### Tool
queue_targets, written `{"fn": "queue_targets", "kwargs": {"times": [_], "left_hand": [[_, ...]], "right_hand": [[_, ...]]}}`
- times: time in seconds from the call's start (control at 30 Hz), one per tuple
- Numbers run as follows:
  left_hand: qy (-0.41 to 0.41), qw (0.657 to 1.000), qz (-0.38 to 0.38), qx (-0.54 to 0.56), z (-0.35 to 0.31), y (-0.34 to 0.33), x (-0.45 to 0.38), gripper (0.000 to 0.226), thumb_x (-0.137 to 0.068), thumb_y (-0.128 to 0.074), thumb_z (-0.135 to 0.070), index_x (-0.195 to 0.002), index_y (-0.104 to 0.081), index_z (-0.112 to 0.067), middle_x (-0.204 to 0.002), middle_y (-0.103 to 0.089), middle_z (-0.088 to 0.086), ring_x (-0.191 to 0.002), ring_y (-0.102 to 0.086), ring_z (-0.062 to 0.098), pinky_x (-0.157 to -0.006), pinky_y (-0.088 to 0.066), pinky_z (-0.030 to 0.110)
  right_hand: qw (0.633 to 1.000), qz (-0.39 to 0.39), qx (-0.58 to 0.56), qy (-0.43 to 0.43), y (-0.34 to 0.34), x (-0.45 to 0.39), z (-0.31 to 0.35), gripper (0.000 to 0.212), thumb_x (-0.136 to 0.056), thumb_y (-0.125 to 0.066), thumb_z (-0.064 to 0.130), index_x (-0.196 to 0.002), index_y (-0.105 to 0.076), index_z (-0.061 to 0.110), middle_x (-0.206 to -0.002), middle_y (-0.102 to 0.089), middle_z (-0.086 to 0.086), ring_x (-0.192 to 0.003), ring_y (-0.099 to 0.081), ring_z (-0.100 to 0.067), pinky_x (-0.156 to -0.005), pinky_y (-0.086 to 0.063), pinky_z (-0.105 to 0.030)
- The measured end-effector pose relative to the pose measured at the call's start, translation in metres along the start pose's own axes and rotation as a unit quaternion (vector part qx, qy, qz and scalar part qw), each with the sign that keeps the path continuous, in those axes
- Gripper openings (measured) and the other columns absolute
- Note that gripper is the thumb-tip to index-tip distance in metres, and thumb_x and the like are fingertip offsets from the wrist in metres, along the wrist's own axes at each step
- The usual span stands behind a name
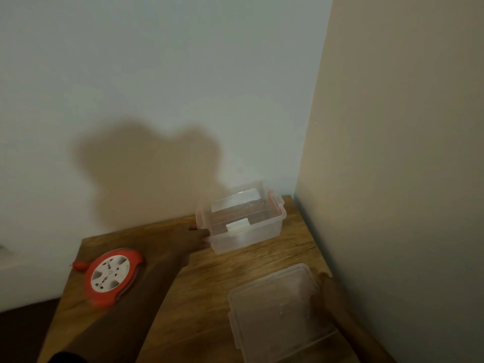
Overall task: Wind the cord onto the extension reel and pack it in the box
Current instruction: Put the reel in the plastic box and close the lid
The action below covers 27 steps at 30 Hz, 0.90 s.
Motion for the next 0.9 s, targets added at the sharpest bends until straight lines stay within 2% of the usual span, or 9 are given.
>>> {"fn": "queue_targets", "kwargs": {"times": [0.1,0.17,0.37,0.43,0.5,0.57,0.63,0.73,0.9], "left_hand": [[-0.015,1.0,-0.003,0.012,0.002,0.028,0.01,0.023,-0.087,-0.076,0.0,-0.107,-0.066,-0.004,-0.102,-0.068,0.013,-0.08,-0.072,0.024,-0.046,-0.058,0.021],[-0.035,0.999,-0.015,0.012,0.004,0.047,0.014,0.027,-0.087,-0.077,0.0,-0.112,-0.066,-0.001,-0.099,-0.068,0.012,-0.077,-0.072,0.023,-0.044,-0.057,0.019],[-0.069,0.996,-0.048,-0.016,0.01,0.092,0.015,0.04,-0.085,-0.079,-0.003,-0.123,-0.068,0.001,-0.106,-0.067,0.012,-0.074,-0.068,0.018,-0.046,-0.056,0.016],[-0.071,0.996,-0.056,-0.011,0.015,0.104,0.012,0.04,-0.085,-0.08,-0.004,-0.123,-0.068,-0.001,-0.113,-0.07,0.015,-0.084,-0.072,0.025,-0.066,-0.065,0.03],[-0.071,0.996,-0.058,0.013,0.023,0.115,0.013,0.038,-0.084,-0.081,-0.003,-0.12,-0.07,-0.002,-0.118,-0.072,0.018,-0.093,-0.074,0.031,-0.084,-0.065,0.046],[-0.076,0.995,-0.052,0.021,0.03,0.124,0.013,0.036,-0.083,-0.081,-0.003,-0.118,-0.07,-0.001,-0.118,-0.074,0.019,-0.093,-0.075,0.032,-0.084,-0.065,0.047],[-0.079,0.996,-0.037,0.011,0.037,0.133,0.015,0.032,-0.084,-0.08,-0.004,-0.115,-0.072,-0.002,-0.117,-0.075,0.018,-0.089,-0.076,0.029,-0.076,-0.067,0.04],[-0.056,0.997,-0.012,0.044,0.049,0.14,0.02,0.026,-0.085,-0.079,0.001,-0.11,-0.07,-0.002,-0.118,-0.074,0.023,-0.101,-0.075,0.038,-0.092,-0.062,0.051],[-0.05,0.998,0.001,0.035,0.074,0.141,0.031,0.032,-0.089,-0.075,0.005,-0.119,-0.065,0.005,-0.121,-0.07,0.024,-0.107,-0.071,0.042,-0.095,-0.059,0.053]], "right_hand": [[0.996,0.024,-0.088,-0.005,-0.004,0.001,0.003,0.009,-0.087,-0.06,0.016,-0.088,-0.067,0.01,-0.09,-0.07,-0.008,-0.087,-0.066,-0.026,-0.072,-0.052,-0.034],[0.989,0.036,-0.144,0.003,-0.005,0.004,0.008,0.02,-0.086,-0.059,0.009,-0.069,-0.069,0.008,-0.073,-0.07,-0.007,-0.073,-0.065,-0.025,-0.061,-0.048,-0.03],[0.959,0.079,-0.263,0.065,-0.009,0.027,0.06,0.021,-0.091,-0.057,0.008,-0.085,-0.075,0.018,-0.081,-0.075,0.004,-0.074,-0.07,-0.012,-0.061,-0.052,-0.025],[0.939,0.083,-0.328,0.062,-0.013,0.033,0.078,0.022,-0.09,-0.058,0.004,-0.088,-0.075,0.017,-0.082,-0.076,0.001,-0.074,-0.072,-0.015,-0.062,-0.059,-0.032],[0.919,0.092,-0.379,0.053,-0.017,0.04,0.094,0.02,-0.09,-0.059,0.005,-0.09,-0.076,0.016,-0.084,-0.076,-0.002,-0.075,-0.073,-0.018,-0.06,-0.059,-0.033],[0.899,0.106,-0.422,0.038,-0.021,0.044,0.106,0.016,-0.092,-0.059,0.009,-0.093,-0.075,0.015,-0.086,-0.076,-0.005,-0.075,-0.073,-0.02,-0.057,-0.057,-0.03],[0.881,0.118,-0.457,0.02,-0.025,0.049,0.113,0.013,-0.092,-0.061,0.01,-0.096,-0.073,0.011,-0.087,-0.075,-0.01,-0.067,-0.072,-0.021,-0.052,-0.055,-0.03],[0.868,0.125,-0.481,0.001,-0.033,0.054,0.118,0.013,-0.091,-0.062,0.009,-0.099,-0.072,0.006,-0.087,-0.073,-0.019,-0.059,-0.064,-0.023,-0.048,-0.05,-0.03],[0.846,0.138,-0.513,-0.036,-0.05,0.064,0.119,0.014,-0.09,-0.061,0.003,-0.102,-0.07,0.002,-0.092,-0.073,-0.021,-0.08,-0.071,-0.039,-0.061,-0.059,-0.043]]}}
Point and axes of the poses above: each hand's wrist, its own x-axis away from the middle knuckle, its own y-axis out of the back of the hand, z = x × y, the point moved 1 cm from there along -x, towards the middle knuckle
